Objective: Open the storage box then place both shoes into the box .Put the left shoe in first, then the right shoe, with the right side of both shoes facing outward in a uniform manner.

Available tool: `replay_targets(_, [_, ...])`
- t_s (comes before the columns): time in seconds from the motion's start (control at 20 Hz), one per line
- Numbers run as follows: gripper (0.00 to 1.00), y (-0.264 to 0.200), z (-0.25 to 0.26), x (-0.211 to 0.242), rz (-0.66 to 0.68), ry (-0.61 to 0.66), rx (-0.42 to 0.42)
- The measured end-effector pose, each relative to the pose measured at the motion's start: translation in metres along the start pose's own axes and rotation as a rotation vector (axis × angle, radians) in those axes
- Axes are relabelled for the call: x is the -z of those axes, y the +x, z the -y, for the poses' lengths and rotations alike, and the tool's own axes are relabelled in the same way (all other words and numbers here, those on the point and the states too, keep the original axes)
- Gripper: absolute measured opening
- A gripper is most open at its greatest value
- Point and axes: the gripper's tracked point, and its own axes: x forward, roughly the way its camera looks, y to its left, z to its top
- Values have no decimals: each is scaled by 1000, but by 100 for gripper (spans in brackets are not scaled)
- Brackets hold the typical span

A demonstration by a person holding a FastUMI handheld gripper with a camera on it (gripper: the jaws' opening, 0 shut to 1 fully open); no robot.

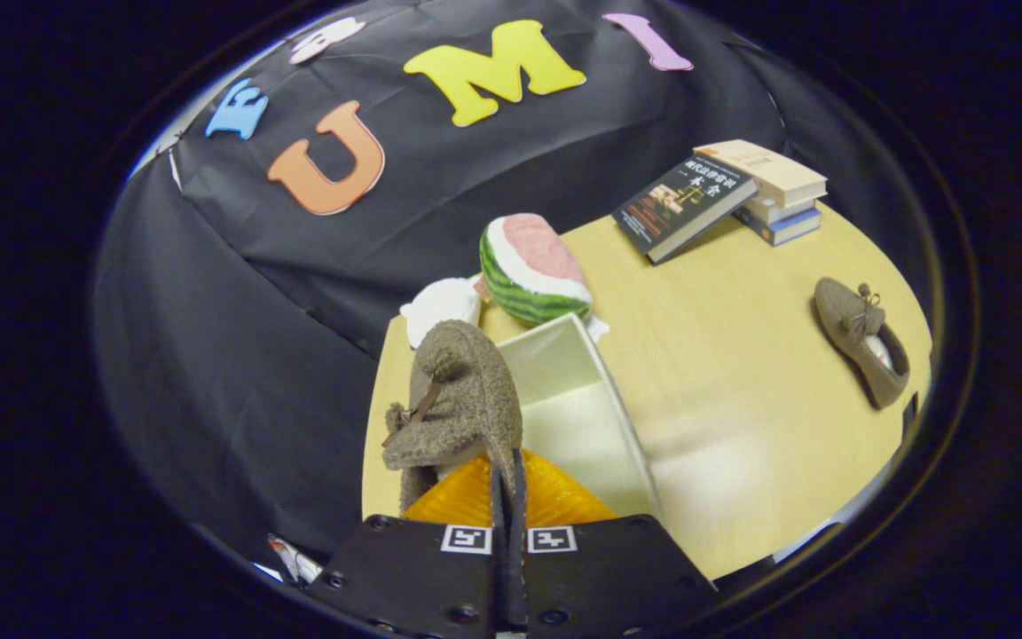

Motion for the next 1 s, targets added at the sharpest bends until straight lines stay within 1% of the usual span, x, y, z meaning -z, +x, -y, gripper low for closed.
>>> replay_targets(0.1, [0,14,-3,15,-21,16,19])
replay_targets(0.25, [0,35,4,36,-73,43,70])
replay_targets(0.55, [0,70,16,50,-137,46,160])
replay_targets(0.8, [0,87,12,61,-177,25,168])
replay_targets(0.9, [15,89,2,68,-203,31,139])
replay_targets(1.0, [29,86,-3,63,-182,3,129])
